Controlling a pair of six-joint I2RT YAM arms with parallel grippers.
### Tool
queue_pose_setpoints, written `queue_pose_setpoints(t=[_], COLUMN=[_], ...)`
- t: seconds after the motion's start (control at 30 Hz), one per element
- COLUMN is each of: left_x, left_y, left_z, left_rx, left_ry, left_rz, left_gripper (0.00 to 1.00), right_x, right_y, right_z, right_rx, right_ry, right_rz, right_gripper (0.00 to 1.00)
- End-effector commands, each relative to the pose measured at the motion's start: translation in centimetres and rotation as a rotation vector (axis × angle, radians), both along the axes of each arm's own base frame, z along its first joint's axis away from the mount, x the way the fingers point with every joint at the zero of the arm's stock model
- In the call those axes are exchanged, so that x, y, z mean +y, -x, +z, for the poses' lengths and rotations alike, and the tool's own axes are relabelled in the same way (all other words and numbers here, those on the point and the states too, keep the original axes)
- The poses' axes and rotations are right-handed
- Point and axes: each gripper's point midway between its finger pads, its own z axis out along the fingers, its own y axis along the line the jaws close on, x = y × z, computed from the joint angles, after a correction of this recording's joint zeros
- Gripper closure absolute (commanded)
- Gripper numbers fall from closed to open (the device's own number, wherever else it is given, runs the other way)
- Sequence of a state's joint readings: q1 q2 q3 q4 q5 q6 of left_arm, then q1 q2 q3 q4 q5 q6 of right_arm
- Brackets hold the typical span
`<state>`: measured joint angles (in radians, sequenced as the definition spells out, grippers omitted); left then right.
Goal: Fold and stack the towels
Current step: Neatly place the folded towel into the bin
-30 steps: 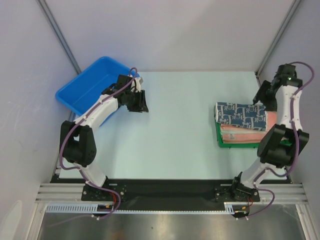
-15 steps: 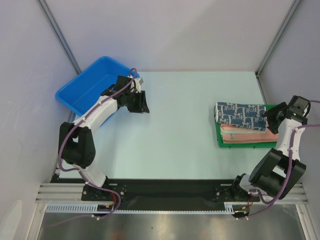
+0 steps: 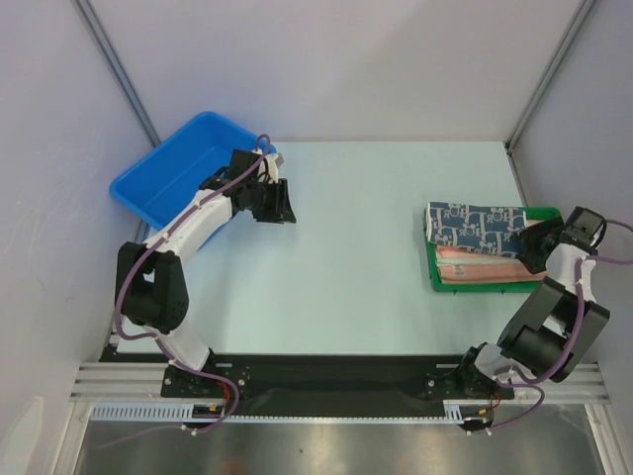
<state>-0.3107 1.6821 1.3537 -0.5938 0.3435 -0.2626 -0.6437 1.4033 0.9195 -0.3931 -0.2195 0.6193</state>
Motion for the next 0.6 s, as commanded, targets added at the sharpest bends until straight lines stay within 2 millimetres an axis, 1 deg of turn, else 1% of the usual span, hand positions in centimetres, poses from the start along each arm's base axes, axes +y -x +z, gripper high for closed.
queue_pose_setpoints(t=[0.0,0.23,0.3,0.4,0.43,0.47,0.53,0.57], left_x=[-0.4,-0.7,-0.8,-0.7,-0.7,-0.6,-0.5,-0.5], left_y=[-0.6,-0.7,-0.6,-0.5,-0.5,-0.4,-0.5,-0.4], left_z=[2.2,2.3,2.3,2.2,2.2,2.0,2.1,2.1], left_rx=[-0.050,-0.049,-0.049,-0.047,-0.049,-0.045,-0.050,-0.048], left_ry=[0.019,0.011,0.010,0.008,0.007,0.002,-0.001,-0.003], left_rz=[0.011,0.006,0.006,0.006,0.006,0.007,0.007,0.008], left_gripper=[0.55,0.55,0.55,0.55,0.55,0.55,0.55,0.55], right_x=[-0.6,-0.6,-0.7,-1.0,-1.2,-1.4,-1.9,-2.1], right_y=[-0.6,-0.1,0.1,0.2,0.3,0.3,0.4,0.4], right_z=[0.2,-0.3,-0.7,-1.1,-1.0,-1.0,-0.8,-0.7], right_rx=[-0.037,-0.022,-0.005,0.007,0.009,0.010,0.010,0.010], right_ry=[-0.001,-0.010,-0.007,0.006,0.013,0.021,0.044,0.058], right_rz=[-0.028,-0.051,-0.056,-0.060,-0.061,-0.062,-0.069,-0.065], right_gripper=[0.34,0.33,0.33,0.35,0.37,0.47,0.60,0.69])
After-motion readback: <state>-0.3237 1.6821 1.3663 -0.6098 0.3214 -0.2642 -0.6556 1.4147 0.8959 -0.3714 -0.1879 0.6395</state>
